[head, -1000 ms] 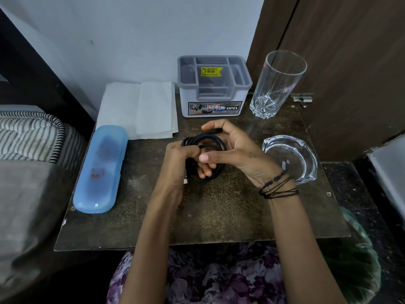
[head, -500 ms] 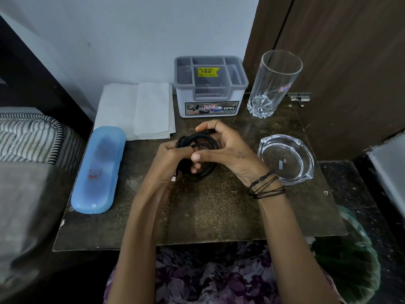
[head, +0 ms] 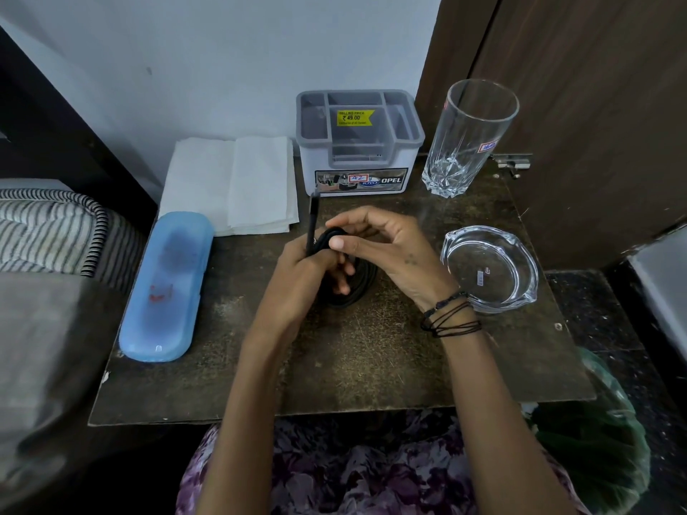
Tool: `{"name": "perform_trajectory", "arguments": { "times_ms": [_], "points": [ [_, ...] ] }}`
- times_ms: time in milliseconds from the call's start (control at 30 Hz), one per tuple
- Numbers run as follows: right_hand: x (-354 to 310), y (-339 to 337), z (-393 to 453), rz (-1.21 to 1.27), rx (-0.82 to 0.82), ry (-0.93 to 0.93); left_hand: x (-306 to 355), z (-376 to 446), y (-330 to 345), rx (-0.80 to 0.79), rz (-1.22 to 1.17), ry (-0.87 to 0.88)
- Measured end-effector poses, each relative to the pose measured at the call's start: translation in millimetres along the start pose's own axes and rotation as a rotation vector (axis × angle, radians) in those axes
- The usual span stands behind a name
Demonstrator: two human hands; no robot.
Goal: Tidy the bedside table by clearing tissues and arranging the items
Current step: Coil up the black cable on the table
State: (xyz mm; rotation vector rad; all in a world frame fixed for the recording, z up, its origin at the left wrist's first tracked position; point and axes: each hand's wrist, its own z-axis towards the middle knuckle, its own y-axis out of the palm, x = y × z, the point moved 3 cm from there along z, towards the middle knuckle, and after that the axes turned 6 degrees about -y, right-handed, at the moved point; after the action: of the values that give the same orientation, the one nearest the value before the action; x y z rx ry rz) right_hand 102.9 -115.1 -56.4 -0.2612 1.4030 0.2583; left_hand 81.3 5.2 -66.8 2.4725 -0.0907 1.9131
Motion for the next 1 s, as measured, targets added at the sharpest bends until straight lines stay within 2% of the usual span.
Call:
{"name": "perform_trajectory", "arguments": {
  "times_ms": [200,300,400,500,633,833,1000],
  "points": [
    [-1,0,0,-0.086,0.032,-0.046,-2,0,4,0.069,0.04,0.005],
    [-3,3,-1,-0.059,-0.001,-0.043,-3,0,4,0.059,0.028,0.006],
    [-4,9,0,-0.13,0.033,-0.066,-6,3,4,0.049,0.069,0.011],
    [-6,13,2,-0.216,0.109,-0.138,-7,5,7,0.042,0.113,0.014],
    [-1,15,3,-0.277,0.238,-0.18,-8,8,5,0.126,0.229,0.04],
    [0,14,-1,-0.198,0.519,-0.198,3,-1,10,0.263,0.261,0.202],
    [3,11,-1,-0.076,0.645,-0.101,12,-9,19,0.299,0.303,0.409]
  ]
}}
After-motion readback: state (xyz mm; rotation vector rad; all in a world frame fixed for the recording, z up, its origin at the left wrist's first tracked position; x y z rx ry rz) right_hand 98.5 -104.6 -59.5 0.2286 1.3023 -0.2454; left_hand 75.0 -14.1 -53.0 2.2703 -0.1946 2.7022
